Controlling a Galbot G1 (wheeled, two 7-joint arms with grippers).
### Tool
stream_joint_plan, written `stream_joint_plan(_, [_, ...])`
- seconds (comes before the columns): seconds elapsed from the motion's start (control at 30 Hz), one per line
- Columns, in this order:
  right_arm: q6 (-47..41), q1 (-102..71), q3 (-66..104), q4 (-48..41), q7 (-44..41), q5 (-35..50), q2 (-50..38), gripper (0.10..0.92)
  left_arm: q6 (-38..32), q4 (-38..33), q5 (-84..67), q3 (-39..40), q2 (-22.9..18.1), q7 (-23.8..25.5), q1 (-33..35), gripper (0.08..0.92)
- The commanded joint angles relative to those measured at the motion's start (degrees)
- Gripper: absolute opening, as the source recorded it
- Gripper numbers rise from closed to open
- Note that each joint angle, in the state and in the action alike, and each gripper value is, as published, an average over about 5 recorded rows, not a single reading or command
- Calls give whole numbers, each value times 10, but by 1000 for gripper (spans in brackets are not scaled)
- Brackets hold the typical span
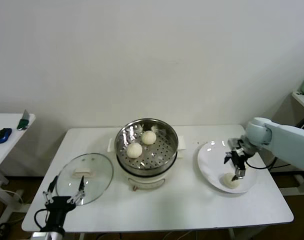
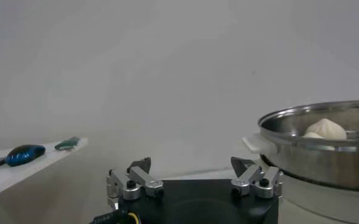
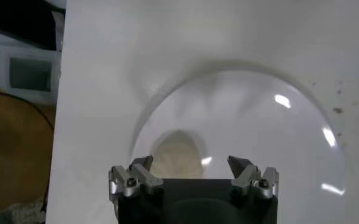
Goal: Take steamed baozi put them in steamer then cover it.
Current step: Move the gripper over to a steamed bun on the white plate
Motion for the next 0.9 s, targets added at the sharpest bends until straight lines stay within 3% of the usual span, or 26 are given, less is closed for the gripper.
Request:
stream_joint_plan(0.03, [8, -80, 50, -35, -2, -50, -8, 823, -2, 5, 2, -1, -4, 0, 6, 823])
stream_joint_plan(0.57, [12, -82, 54, -68, -4, -47, 32, 817, -1, 19, 8, 1, -2, -2, -6, 823])
stream_joint_plan(0.9, [16, -62, 45, -71, -8, -38, 39, 737, -1, 18, 10, 0, -4, -2, -4, 823])
